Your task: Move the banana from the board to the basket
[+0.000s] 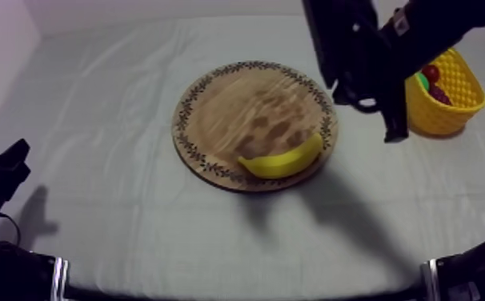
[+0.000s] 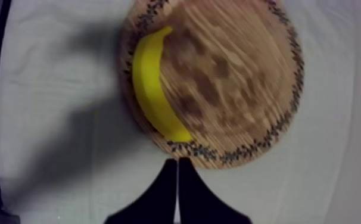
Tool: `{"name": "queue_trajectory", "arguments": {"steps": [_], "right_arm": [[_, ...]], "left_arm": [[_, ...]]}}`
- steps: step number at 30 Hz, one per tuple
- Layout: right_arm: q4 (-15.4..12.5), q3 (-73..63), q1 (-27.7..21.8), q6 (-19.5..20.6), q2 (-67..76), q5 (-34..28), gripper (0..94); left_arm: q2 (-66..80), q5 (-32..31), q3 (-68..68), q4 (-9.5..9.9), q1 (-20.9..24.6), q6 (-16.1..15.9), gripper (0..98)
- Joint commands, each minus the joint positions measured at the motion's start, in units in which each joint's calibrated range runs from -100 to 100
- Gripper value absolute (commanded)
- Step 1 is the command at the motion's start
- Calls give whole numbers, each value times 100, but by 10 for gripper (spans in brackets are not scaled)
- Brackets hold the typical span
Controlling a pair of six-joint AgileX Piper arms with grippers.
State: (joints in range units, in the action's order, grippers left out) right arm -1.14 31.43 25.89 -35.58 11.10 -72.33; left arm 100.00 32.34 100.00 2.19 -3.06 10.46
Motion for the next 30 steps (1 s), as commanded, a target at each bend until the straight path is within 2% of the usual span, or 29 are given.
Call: {"name": "queue_trajectory", "arguments": {"steps": [1,3,6,10,16,21,30], "right_arm": [[-36,-77,-5,-91,-149,-114,70],[-100,-207,-48,-177,-248,-216,161],[-205,-440,-156,-307,-358,-372,352],[-158,-780,-162,-287,-510,-683,551],[-47,-1194,-119,-321,-677,-1120,724],[59,-1154,-85,-382,-822,-1155,779],[157,-960,-26,-435,-1475,-1008,758]], "left_arm": [[0,0,0,-2,-1,2,1],[0,0,0,-2,-1,2,1],[0,0,0,-2,-1,2,1],[0,0,0,-2,-1,2,1],[0,0,0,-2,-1,2,1],[0,0,0,-2,-1,2,1],[0,0,0,-2,-1,2,1]]}}
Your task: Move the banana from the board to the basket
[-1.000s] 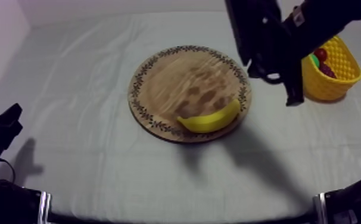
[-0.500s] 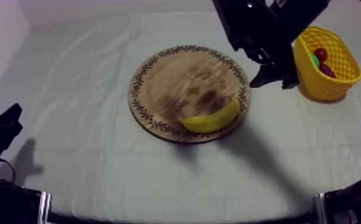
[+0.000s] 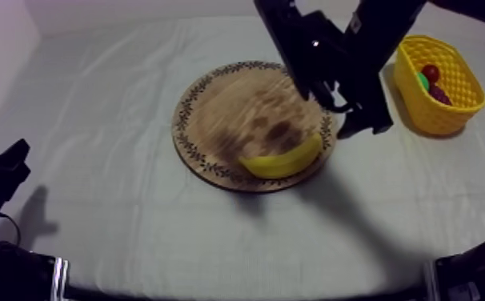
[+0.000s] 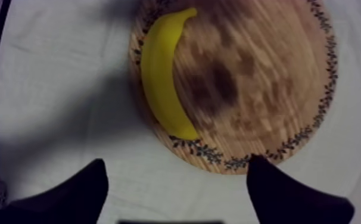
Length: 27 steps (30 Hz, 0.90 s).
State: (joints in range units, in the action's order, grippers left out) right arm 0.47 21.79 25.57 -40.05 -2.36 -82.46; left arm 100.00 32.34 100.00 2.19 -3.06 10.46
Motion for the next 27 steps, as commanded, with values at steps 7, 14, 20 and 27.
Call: {"name": "queue_trajectory", "arguments": {"steps": [7,14,20,27], "right_arm": [[32,-268,135,136,-992,-64,740],[8,-876,194,284,-1926,-260,722],[10,-1316,152,339,-2559,-481,691],[15,-1477,121,344,-2940,-603,655]], "left_arm": [[0,0,0,-2,-1,2,1],[0,0,0,-2,-1,2,1],[0,0,0,-2,-1,2,1],[0,0,0,-2,-1,2,1]]}}
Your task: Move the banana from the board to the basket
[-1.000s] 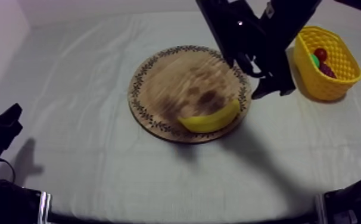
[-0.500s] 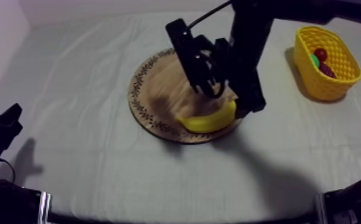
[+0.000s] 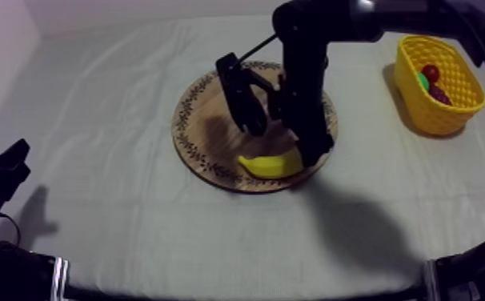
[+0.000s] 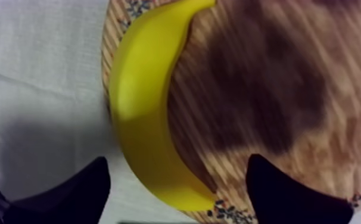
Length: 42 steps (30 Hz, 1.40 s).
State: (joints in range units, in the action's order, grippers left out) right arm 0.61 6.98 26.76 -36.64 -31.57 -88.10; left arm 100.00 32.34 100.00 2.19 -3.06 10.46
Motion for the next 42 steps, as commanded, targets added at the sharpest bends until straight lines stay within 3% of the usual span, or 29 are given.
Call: {"name": "queue_trajectory", "arguments": {"steps": [1,18,23,31,42], "right_arm": [[1,11,5,4,-47,-50,651],[-79,377,121,80,-270,31,525],[-132,394,144,101,-351,107,428],[-148,277,182,67,-397,69,181],[-277,-478,-65,10,224,-668,123]], "left_arm": [[0,0,0,-2,-1,2,1],[0,0,0,-2,-1,2,1],[0,0,0,-2,-1,2,1],[0,0,0,-2,-1,2,1],[0,0,0,-2,-1,2,1]]}}
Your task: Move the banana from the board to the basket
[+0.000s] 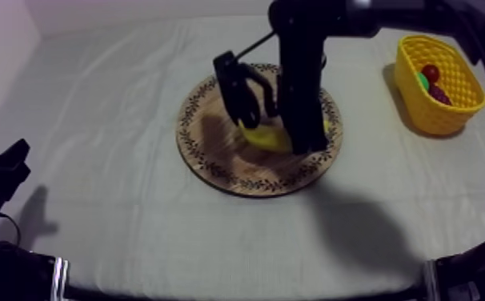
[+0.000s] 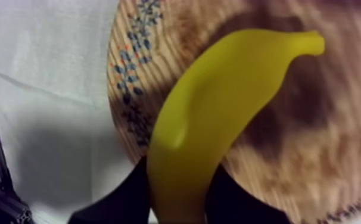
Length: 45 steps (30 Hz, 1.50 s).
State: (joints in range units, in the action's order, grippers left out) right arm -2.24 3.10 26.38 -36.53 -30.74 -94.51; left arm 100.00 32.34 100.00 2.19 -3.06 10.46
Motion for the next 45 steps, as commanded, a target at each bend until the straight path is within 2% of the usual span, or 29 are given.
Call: {"name": "queue_trajectory", "arguments": {"steps": [1,14,21,27,38,45], "right_arm": [[6,-133,-57,-2,252,-65,122],[-22,-122,-686,85,2044,-192,101],[-196,-213,-1317,291,2849,-214,97],[-241,-308,-1954,576,3019,-191,103],[-37,-520,-3060,859,2482,262,109],[197,-324,-3416,920,2045,733,114]], "left_arm": [[0,0,0,-2,-1,2,1],[0,0,0,-2,-1,2,1],[0,0,0,-2,-1,2,1],[0,0,0,-2,-1,2,1],[0,0,0,-2,-1,2,1],[0,0,0,-2,-1,2,1]]}}
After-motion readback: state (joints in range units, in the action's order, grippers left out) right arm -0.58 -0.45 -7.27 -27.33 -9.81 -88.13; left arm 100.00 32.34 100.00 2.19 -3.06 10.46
